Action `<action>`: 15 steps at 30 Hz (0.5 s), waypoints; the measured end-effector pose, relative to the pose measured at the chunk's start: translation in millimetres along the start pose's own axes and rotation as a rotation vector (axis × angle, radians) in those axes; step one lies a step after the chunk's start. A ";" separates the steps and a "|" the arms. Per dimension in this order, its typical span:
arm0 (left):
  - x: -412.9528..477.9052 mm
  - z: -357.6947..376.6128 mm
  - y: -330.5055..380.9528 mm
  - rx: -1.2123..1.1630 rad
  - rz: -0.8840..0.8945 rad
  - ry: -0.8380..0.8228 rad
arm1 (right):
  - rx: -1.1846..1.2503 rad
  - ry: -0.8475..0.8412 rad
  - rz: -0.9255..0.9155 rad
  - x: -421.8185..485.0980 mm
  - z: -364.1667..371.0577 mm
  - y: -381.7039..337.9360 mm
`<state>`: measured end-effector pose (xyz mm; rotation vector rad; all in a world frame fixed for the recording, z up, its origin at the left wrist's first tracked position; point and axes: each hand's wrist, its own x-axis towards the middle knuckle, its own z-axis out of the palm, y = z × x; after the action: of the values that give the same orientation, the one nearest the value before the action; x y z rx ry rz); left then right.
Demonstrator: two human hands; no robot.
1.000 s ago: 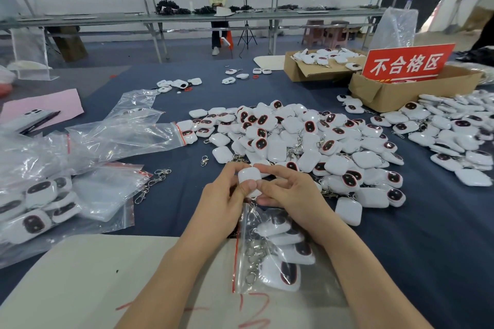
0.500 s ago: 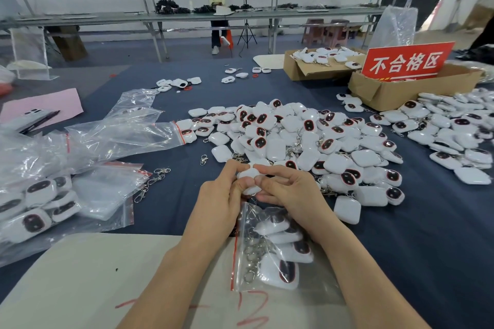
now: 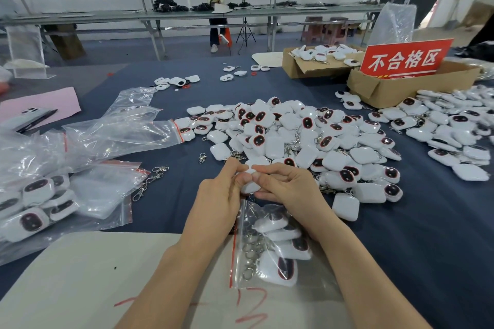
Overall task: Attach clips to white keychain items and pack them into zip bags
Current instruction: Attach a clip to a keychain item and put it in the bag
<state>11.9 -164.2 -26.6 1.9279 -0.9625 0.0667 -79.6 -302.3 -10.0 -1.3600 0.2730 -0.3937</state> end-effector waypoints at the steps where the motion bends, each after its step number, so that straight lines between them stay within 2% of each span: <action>1: -0.2 0.0 0.1 0.000 0.002 0.006 | -0.002 -0.003 0.000 0.0 0.0 -0.1; 15: -0.8 -1.5 5.9 -0.093 -0.033 -0.015 | 0.087 0.019 0.030 1.7 -3.6 -0.7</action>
<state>8.1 -164.0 -21.9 1.8606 -0.9272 -0.0115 -79.5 -306.4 -10.0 -1.2657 0.2885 -0.3888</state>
